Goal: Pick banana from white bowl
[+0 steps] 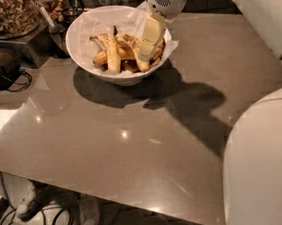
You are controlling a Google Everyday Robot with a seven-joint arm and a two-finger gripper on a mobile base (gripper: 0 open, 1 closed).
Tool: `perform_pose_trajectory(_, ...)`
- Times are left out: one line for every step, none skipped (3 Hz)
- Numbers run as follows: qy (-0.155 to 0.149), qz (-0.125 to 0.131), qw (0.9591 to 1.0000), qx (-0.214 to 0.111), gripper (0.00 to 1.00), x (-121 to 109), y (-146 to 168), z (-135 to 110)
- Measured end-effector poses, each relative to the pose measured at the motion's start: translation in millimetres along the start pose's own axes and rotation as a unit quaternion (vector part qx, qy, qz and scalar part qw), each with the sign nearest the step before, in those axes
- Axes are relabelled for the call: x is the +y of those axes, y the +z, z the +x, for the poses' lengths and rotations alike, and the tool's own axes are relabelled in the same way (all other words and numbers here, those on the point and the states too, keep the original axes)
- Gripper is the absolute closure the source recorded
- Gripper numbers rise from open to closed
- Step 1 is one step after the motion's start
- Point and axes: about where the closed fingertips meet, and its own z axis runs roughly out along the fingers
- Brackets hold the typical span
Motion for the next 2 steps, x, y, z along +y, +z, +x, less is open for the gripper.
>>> perform_pose_trajectory(0.000,-0.012,0.9999,0.012,0.25,-0.4,14.9,-7.5)
perform_pose_trajectory(-0.012,-0.017,0.9995,0.024,0.28,5.3,25.7,-17.5)
